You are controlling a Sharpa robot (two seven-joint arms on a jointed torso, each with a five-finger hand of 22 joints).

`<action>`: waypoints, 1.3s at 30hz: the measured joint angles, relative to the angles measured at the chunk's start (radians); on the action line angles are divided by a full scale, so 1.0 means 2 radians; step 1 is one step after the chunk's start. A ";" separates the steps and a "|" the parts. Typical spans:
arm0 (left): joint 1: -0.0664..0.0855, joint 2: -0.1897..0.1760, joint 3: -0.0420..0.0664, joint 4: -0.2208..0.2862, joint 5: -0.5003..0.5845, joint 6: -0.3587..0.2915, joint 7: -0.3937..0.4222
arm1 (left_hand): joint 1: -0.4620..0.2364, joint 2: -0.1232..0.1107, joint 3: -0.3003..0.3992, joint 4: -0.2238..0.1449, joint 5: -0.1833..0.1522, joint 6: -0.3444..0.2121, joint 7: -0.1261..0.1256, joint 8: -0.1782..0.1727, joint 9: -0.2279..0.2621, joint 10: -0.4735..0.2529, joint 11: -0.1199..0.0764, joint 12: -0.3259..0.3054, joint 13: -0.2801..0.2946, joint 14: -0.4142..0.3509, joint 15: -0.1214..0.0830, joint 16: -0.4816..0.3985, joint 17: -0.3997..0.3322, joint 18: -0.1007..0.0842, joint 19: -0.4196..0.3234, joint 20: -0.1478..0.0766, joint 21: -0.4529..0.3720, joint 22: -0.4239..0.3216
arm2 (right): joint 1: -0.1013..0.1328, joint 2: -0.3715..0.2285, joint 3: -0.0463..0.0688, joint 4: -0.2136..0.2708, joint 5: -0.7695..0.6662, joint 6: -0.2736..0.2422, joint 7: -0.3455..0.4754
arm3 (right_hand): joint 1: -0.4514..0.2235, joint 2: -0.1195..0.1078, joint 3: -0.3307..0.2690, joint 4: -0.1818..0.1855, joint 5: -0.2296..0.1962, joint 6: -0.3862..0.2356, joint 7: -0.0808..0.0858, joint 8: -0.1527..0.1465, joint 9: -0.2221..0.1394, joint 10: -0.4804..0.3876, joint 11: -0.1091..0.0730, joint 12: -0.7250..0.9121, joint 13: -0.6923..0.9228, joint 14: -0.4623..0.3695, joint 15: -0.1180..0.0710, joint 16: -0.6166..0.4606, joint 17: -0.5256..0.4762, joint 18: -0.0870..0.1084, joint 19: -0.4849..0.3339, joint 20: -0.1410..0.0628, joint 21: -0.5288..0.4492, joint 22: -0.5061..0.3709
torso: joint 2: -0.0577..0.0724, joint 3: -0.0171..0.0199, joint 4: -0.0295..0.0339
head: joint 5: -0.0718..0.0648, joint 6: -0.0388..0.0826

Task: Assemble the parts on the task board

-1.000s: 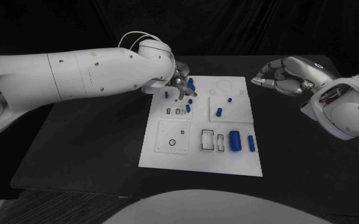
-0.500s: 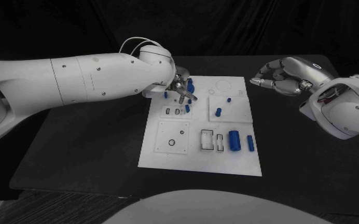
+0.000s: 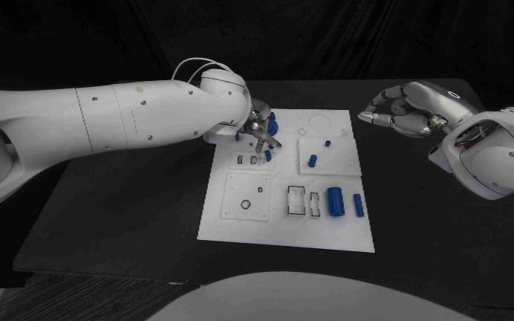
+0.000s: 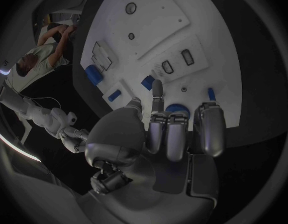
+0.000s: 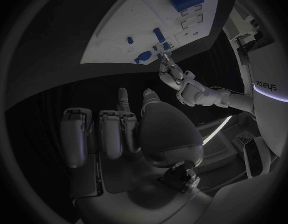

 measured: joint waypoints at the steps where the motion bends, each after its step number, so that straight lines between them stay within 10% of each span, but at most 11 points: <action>1: -0.001 0.000 0.000 0.000 0.000 0.000 0.000 | 0.000 0.000 0.001 -0.001 0.001 0.000 0.000 0.000 0.000 0.000 0.000 0.000 0.000 0.000 0.000 0.000 0.000 0.000 0.000 0.000 0.000 0.000 | 0.000 0.000 0.000 0.000 0.000 0.000 0.000 | 0.000 0.000 -0.001 0.001 0.000 0.000 0.000 0.000 0.000 0.000 0.000 0.000 0.000 0.000 0.000 0.000 0.000 0.000 0.000 0.000 0.000 0.000 | 0.000 0.0000 0.0000 | 0.000 0.000; 39: -0.012 0.019 0.000 -0.028 0.000 0.022 0.012 | 0.017 0.002 0.020 -0.020 0.015 -0.005 0.002 -0.009 0.015 0.000 0.000 0.000 0.000 0.000 0.000 0.000 0.000 0.000 -0.005 0.002 -0.007 -0.004 | 0.000 0.000 0.000 -0.002 0.000 0.002 -0.004 | -0.003 0.003 -0.004 0.001 0.000 0.001 0.001 0.000 0.000 0.002 0.002 0.000 0.000 0.000 0.000 -0.004 0.000 0.000 0.000 0.000 -0.008 0.000 | 0.000 0.0000 -0.0003 | -0.001 0.000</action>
